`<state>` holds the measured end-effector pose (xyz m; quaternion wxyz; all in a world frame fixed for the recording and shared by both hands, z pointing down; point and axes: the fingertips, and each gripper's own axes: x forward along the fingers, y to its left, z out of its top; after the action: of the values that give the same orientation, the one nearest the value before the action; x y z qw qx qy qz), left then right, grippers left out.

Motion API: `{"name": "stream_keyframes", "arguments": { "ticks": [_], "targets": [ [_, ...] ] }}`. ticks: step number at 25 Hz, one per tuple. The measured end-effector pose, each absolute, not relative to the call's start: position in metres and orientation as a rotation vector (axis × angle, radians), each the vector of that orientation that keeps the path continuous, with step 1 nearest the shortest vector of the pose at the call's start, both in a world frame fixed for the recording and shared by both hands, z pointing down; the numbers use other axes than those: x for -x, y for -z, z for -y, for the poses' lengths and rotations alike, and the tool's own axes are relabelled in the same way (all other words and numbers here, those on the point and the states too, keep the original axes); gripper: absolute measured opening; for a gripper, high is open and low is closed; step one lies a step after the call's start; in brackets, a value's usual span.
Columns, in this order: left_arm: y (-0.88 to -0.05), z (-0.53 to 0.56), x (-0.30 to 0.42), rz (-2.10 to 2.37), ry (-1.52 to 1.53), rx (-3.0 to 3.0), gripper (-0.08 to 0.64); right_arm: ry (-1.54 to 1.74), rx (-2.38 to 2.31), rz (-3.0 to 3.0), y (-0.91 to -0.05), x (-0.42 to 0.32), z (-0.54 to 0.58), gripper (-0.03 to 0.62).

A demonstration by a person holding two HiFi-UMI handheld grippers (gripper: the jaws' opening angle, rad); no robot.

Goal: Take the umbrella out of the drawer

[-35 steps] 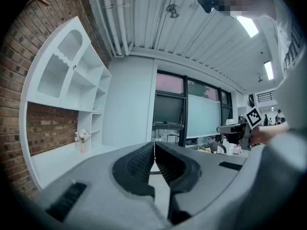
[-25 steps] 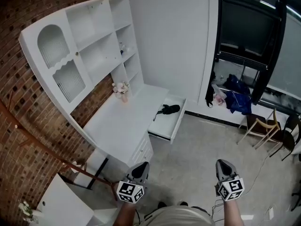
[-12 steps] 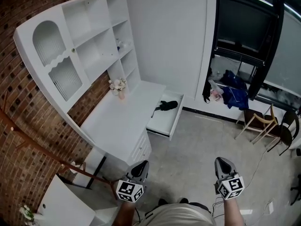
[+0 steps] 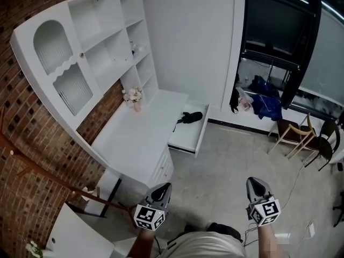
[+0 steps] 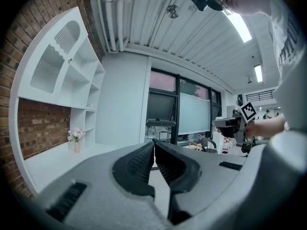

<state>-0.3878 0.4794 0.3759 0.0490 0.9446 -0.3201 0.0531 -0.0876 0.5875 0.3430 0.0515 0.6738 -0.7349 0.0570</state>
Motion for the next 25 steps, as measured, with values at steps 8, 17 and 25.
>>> {"name": "stream_keyframes", "arguments": {
  "ticks": [8,17,25],
  "targets": [
    [-0.38,-0.471,0.399,0.975,-0.162,-2.866,0.026,-0.19,-2.049,2.23,-0.345,0.1,-0.581,0.034],
    [-0.388,-0.447,0.396,1.007,-0.156,-2.832,0.026,-0.202,-2.04,2.252,-0.353,0.094,-0.552,0.034],
    [-0.391,-0.407,0.374,1.052,-0.144,-2.806,0.026,-0.246,-2.006,2.282,-0.368,0.07,-0.5,0.033]
  ]
}}
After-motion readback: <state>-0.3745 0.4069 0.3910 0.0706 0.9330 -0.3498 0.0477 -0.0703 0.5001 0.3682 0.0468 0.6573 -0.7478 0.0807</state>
